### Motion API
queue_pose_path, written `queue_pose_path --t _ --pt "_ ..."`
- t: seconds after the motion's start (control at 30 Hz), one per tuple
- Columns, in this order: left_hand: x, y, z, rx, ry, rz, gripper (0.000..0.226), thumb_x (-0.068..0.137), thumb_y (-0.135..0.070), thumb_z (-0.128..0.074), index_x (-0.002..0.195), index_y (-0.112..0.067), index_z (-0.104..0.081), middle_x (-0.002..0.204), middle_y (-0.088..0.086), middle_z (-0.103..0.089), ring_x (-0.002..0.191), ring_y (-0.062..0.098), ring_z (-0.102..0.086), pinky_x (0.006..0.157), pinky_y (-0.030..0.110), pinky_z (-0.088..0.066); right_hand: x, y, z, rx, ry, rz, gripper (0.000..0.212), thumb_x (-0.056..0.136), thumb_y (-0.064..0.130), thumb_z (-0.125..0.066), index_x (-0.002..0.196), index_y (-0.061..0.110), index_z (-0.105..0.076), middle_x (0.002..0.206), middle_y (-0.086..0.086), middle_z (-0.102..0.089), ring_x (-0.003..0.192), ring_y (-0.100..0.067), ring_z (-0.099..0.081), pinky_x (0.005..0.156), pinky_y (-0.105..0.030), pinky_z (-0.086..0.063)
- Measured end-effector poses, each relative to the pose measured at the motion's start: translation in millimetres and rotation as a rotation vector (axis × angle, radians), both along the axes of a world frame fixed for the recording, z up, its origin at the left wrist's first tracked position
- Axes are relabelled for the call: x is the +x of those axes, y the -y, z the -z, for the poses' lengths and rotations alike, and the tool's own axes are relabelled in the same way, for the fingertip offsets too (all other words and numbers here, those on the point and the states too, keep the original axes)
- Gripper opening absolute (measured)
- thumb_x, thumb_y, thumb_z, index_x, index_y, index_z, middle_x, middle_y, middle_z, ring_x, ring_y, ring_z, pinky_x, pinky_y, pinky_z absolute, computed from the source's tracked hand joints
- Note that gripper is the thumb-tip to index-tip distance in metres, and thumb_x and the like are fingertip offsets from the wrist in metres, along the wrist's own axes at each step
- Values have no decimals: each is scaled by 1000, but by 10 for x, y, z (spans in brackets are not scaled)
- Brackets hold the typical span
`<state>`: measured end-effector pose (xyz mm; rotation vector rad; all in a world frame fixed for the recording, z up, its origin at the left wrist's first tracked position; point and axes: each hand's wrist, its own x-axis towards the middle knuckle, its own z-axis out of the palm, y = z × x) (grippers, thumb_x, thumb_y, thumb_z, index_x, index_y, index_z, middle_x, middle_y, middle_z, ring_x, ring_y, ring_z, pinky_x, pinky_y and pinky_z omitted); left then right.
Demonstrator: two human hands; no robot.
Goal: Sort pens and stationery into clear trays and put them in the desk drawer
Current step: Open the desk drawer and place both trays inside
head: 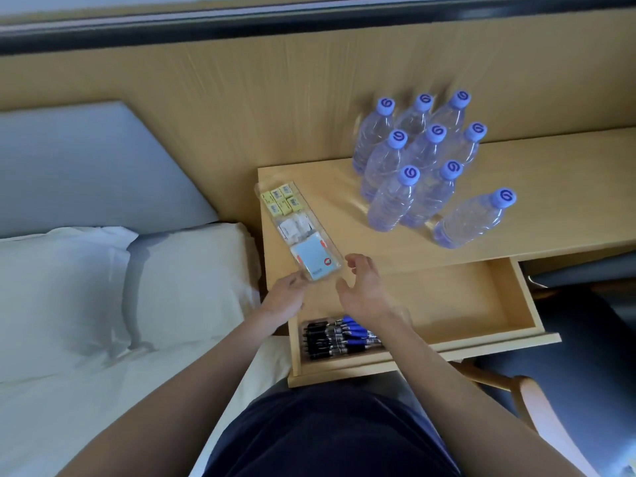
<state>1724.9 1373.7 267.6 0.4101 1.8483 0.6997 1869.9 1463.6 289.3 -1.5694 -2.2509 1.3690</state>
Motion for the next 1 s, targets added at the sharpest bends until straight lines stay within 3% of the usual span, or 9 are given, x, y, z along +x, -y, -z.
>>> queue_pose_path --t 0.07,0.2,0.3,0.37,0.53,0.63,0.8,0.9,1.0 --pt "104 33 -30 -39 132 80 44 99 -15 -50 141 -27 -52 113 7 -66 82 17 -63 72 26 -50 -119 -32 38 113 101 -73 65 89 29 -66 144 11 -37 137 -8 -41 129 -29 -43 108 -40 -37" --pt "126 137 -30 -63 138 108 40 95 -10 -53 133 -22 -60 113 17 -70 82 20 -66 73 29 -50 -274 -209 96 359 376 -252 101 81 57 -69 153 9 -16 153 -11 -24 146 -33 -22 121 -49 -19" --pt "44 234 -97 -28 56 105 30 94 -13 -53 120 -22 -67 116 6 -68 80 16 -69 77 28 -51 -447 -342 161 324 456 -362 119 79 62 -71 158 8 1 165 -13 -4 154 -34 -2 125 -52 -6" --pt "-22 296 -184 -14 7 90 29 94 -12 -53 118 -20 -67 114 9 -69 87 18 -71 84 30 -51 -604 -376 176 297 458 -389 123 78 62 -72 158 7 4 165 -12 -7 153 -33 -5 125 -52 -6" --pt "-87 430 -362 15 -93 10 23 93 -14 -56 110 -21 -68 93 6 -72 91 18 -70 85 30 -51 -822 -346 214 277 503 -349 102 85 38 -73 155 2 -8 154 -13 -28 142 -33 -30 117 -47 -27" --pt "-45 454 -363 48 -180 -25 17 94 -17 -56 102 -26 -68 95 2 -71 87 14 -68 81 30 -53 -722 -391 199 263 488 -329 82 83 30 -73 145 4 -26 143 -12 -37 133 -32 -38 112 -46 -32" --pt "234 288 -338 109 -272 -178 31 97 -12 -56 126 -21 -56 113 1 -61 87 11 -61 65 21 -44 -2 -549 168 194 370 -360 80 80 34 -76 143 8 -33 138 -10 -41 129 -32 -41 115 -47 -30" --pt "430 106 -317 167 -285 -430 36 94 -18 -57 129 -24 -48 124 5 -56 98 20 -61 80 34 -52 646 -644 102 187 281 -386 79 78 37 -78 141 12 -37 135 -8 -45 125 -30 -44 113 -43 -30" --pt "717 -81 -314 175 -359 -453 43 95 -33 -58 135 -22 -45 136 5 -46 99 15 -58 97 43 -47 1302 -759 0 180 228 -413 81 77 36 -80 143 14 -39 136 -6 -47 123 -27 -43 112 -40 -32"
